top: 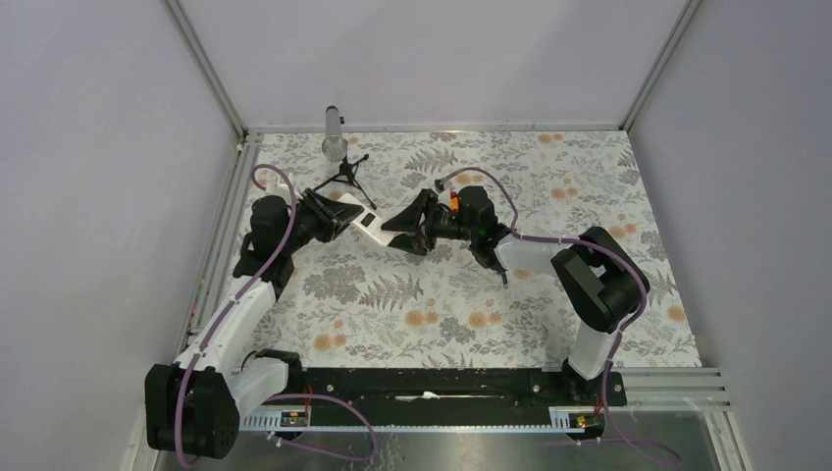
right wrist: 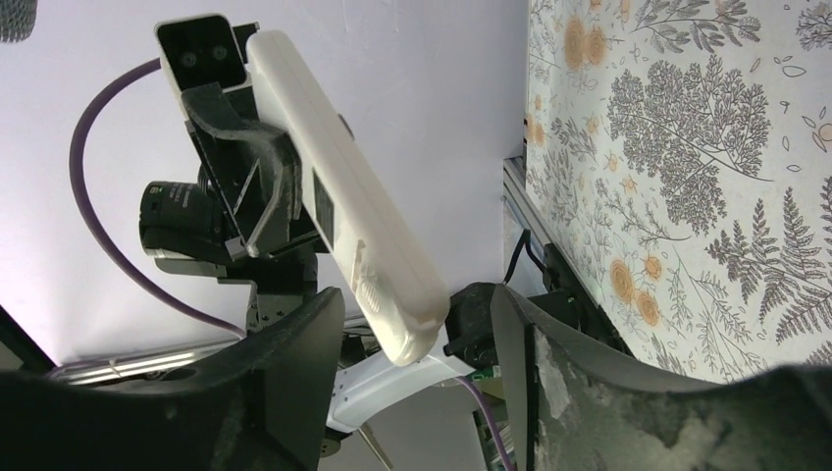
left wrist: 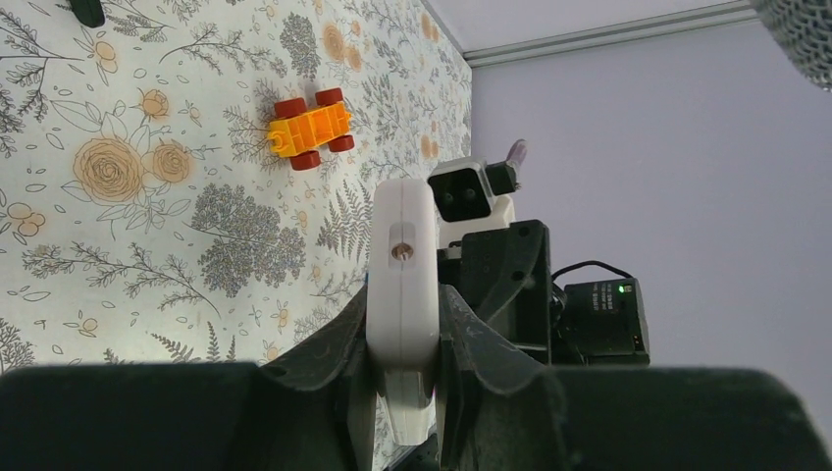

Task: Load the batteries into the remote control
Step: Remove the battery cover from the remote control.

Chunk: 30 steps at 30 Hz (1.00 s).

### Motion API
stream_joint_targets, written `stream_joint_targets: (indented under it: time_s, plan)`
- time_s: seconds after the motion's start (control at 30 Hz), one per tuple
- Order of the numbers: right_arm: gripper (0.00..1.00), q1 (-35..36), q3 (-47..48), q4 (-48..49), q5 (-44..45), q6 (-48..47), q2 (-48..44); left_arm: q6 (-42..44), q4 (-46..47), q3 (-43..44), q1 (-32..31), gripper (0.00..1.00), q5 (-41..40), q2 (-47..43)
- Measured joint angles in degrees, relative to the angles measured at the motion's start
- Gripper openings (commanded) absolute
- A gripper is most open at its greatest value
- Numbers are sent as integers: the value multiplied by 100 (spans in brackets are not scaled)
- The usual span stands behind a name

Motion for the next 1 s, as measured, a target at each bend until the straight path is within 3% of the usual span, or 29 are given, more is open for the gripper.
stream_joint_targets:
  time_s: [0.27,0.8,1.0]
  plan:
    - [36,0,0,254,-35,164,229,101,-22,0,0,0,-26,98]
    - [33,26,66,-693,-105,173,229,614,33,-271,-35,0,-90,101]
    - [29,24,63,-828,-192,341,275,1244,39,-291,-122,0,-546,138]
